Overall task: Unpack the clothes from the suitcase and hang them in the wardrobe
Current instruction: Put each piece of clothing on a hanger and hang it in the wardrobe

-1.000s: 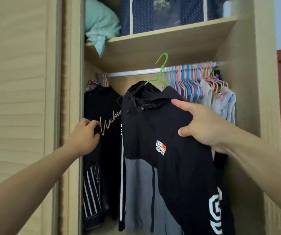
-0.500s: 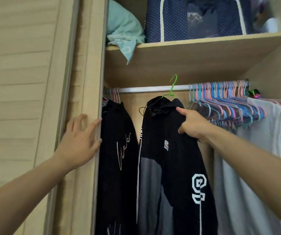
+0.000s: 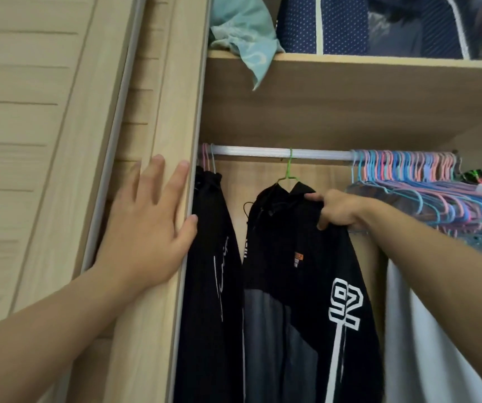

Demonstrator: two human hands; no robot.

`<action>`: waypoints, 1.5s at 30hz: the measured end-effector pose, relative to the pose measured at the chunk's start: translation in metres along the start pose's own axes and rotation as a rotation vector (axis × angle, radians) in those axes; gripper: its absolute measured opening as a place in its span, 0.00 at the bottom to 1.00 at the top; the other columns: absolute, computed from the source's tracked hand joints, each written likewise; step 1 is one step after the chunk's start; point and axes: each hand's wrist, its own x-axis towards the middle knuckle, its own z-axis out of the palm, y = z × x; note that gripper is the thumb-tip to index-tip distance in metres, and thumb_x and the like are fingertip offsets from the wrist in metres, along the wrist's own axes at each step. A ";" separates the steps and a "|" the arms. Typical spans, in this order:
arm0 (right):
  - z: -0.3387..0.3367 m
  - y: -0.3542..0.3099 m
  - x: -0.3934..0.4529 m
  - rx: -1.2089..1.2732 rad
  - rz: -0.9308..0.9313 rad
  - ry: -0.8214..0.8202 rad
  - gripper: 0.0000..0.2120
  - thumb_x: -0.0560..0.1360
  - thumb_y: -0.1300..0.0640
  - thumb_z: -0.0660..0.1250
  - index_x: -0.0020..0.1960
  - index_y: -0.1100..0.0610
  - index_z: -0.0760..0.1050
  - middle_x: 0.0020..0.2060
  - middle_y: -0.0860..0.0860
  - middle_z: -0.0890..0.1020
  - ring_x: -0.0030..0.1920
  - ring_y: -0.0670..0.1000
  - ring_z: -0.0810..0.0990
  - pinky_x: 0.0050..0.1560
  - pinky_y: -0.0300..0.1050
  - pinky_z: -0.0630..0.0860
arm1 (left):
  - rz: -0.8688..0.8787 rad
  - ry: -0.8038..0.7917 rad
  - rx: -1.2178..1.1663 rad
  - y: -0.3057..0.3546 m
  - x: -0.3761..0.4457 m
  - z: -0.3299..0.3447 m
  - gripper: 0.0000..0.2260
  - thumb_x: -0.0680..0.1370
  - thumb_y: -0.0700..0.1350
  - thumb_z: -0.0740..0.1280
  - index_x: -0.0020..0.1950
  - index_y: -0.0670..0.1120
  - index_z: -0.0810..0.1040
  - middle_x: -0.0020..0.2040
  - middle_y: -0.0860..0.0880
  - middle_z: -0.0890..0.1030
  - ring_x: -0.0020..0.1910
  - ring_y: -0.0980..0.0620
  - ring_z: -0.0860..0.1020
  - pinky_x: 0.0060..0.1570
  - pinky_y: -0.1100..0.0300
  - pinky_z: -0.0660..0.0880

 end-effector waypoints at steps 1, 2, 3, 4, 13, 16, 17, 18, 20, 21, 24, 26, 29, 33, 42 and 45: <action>0.002 0.002 0.001 0.012 0.003 -0.005 0.42 0.72 0.73 0.69 0.79 0.49 0.61 0.58 0.54 0.76 0.53 0.55 0.76 0.42 0.42 0.77 | 0.000 0.004 0.001 0.000 0.000 0.000 0.34 0.79 0.61 0.55 0.83 0.53 0.51 0.81 0.41 0.55 0.79 0.36 0.53 0.77 0.41 0.54; 0.002 0.003 0.001 0.030 -0.001 -0.006 0.42 0.72 0.74 0.69 0.79 0.49 0.61 0.57 0.54 0.76 0.52 0.54 0.76 0.41 0.40 0.77 | 0.002 0.005 0.002 0.001 -0.001 0.000 0.34 0.79 0.60 0.55 0.83 0.52 0.52 0.81 0.40 0.55 0.79 0.36 0.53 0.77 0.41 0.54; 0.002 0.004 0.000 0.040 -0.011 -0.005 0.42 0.72 0.74 0.69 0.79 0.48 0.61 0.58 0.54 0.75 0.51 0.53 0.76 0.38 0.38 0.76 | 0.005 0.006 0.004 0.001 -0.001 0.000 0.34 0.79 0.60 0.56 0.83 0.52 0.52 0.81 0.40 0.56 0.79 0.35 0.54 0.77 0.41 0.53; 0.001 0.006 -0.001 0.049 -0.022 0.005 0.42 0.71 0.73 0.70 0.79 0.48 0.61 0.58 0.54 0.76 0.50 0.52 0.77 0.35 0.35 0.75 | 0.007 0.006 0.006 0.001 -0.001 0.000 0.34 0.79 0.60 0.56 0.83 0.52 0.53 0.81 0.40 0.56 0.78 0.35 0.54 0.77 0.41 0.53; 0.020 -0.001 -0.016 0.351 -0.111 0.087 0.43 0.70 0.74 0.71 0.78 0.48 0.63 0.54 0.50 0.81 0.48 0.46 0.80 0.35 0.32 0.77 | 0.014 0.019 0.001 0.004 -0.001 0.000 0.33 0.79 0.60 0.55 0.83 0.51 0.54 0.80 0.40 0.57 0.79 0.35 0.54 0.78 0.41 0.54; 0.045 -0.055 -0.014 0.339 -0.187 0.043 0.41 0.71 0.73 0.71 0.78 0.49 0.62 0.55 0.51 0.81 0.47 0.47 0.80 0.41 0.37 0.79 | 0.030 0.032 0.011 0.005 -0.001 -0.002 0.33 0.79 0.59 0.55 0.83 0.49 0.56 0.79 0.38 0.59 0.78 0.35 0.55 0.79 0.42 0.54; 0.055 -0.076 -0.015 0.329 -0.230 0.032 0.40 0.72 0.73 0.71 0.78 0.51 0.62 0.57 0.52 0.81 0.50 0.48 0.80 0.44 0.38 0.80 | 0.033 0.039 0.012 0.005 -0.001 -0.002 0.33 0.79 0.59 0.55 0.82 0.48 0.56 0.79 0.38 0.59 0.77 0.35 0.56 0.78 0.42 0.54; 0.065 -0.096 -0.017 0.318 -0.273 0.034 0.38 0.73 0.73 0.69 0.78 0.54 0.63 0.59 0.52 0.80 0.52 0.50 0.80 0.46 0.36 0.78 | 0.031 0.042 0.009 0.005 -0.001 -0.002 0.33 0.79 0.59 0.55 0.82 0.48 0.56 0.79 0.38 0.60 0.77 0.35 0.57 0.78 0.41 0.54; 0.082 -0.128 -0.023 0.327 -0.323 0.041 0.31 0.76 0.73 0.66 0.76 0.59 0.65 0.57 0.52 0.78 0.55 0.51 0.77 0.42 0.31 0.74 | 0.018 0.024 0.000 0.005 -0.002 -0.001 0.33 0.79 0.59 0.54 0.83 0.49 0.55 0.80 0.39 0.58 0.78 0.35 0.57 0.78 0.41 0.55; 0.087 -0.138 -0.024 0.352 -0.332 0.028 0.30 0.77 0.72 0.65 0.76 0.59 0.64 0.58 0.52 0.78 0.55 0.50 0.76 0.45 0.32 0.74 | 0.009 0.013 -0.003 0.005 -0.003 -0.001 0.33 0.79 0.60 0.53 0.83 0.50 0.54 0.80 0.40 0.58 0.78 0.35 0.56 0.78 0.41 0.55; 0.094 -0.137 -0.026 0.405 -0.339 -0.132 0.46 0.73 0.69 0.72 0.81 0.50 0.50 0.71 0.52 0.72 0.66 0.50 0.73 0.66 0.45 0.73 | 0.007 -0.001 0.011 0.005 -0.002 -0.002 0.34 0.79 0.59 0.54 0.83 0.48 0.55 0.79 0.40 0.58 0.77 0.33 0.58 0.77 0.40 0.57; 0.087 -0.120 -0.032 0.404 -0.373 -0.224 0.50 0.72 0.67 0.74 0.81 0.44 0.47 0.69 0.47 0.71 0.69 0.51 0.73 0.69 0.51 0.73 | -0.016 -0.009 0.018 0.009 0.002 -0.004 0.33 0.77 0.57 0.56 0.81 0.46 0.58 0.77 0.39 0.61 0.75 0.32 0.60 0.76 0.38 0.59; 0.052 -0.080 -0.048 0.208 -0.381 -0.035 0.24 0.79 0.58 0.69 0.74 0.53 0.70 0.63 0.47 0.78 0.63 0.46 0.77 0.63 0.38 0.72 | -0.115 0.011 0.005 0.028 0.012 -0.006 0.30 0.72 0.51 0.62 0.72 0.43 0.65 0.70 0.38 0.67 0.71 0.32 0.65 0.72 0.37 0.63; -0.011 0.005 -0.046 -0.973 -0.025 0.710 0.12 0.77 0.56 0.63 0.56 0.57 0.80 0.55 0.57 0.80 0.60 0.61 0.74 0.63 0.55 0.71 | -0.200 0.097 -0.054 0.049 0.010 0.000 0.30 0.67 0.42 0.69 0.67 0.39 0.67 0.68 0.35 0.68 0.68 0.27 0.64 0.67 0.33 0.64; -0.051 0.049 -0.059 -1.012 0.259 0.541 0.11 0.76 0.58 0.63 0.57 0.55 0.78 0.54 0.55 0.82 0.56 0.59 0.80 0.60 0.54 0.71 | -0.185 0.096 -0.037 0.048 0.008 0.003 0.32 0.67 0.40 0.69 0.71 0.38 0.66 0.70 0.35 0.67 0.69 0.26 0.62 0.65 0.32 0.65; -0.042 0.039 -0.050 -1.029 0.212 0.596 0.08 0.76 0.59 0.62 0.52 0.53 0.78 0.50 0.53 0.84 0.52 0.56 0.82 0.63 0.53 0.67 | -0.179 0.102 -0.038 0.046 0.006 0.004 0.32 0.68 0.41 0.69 0.71 0.38 0.66 0.70 0.35 0.67 0.69 0.26 0.63 0.64 0.33 0.66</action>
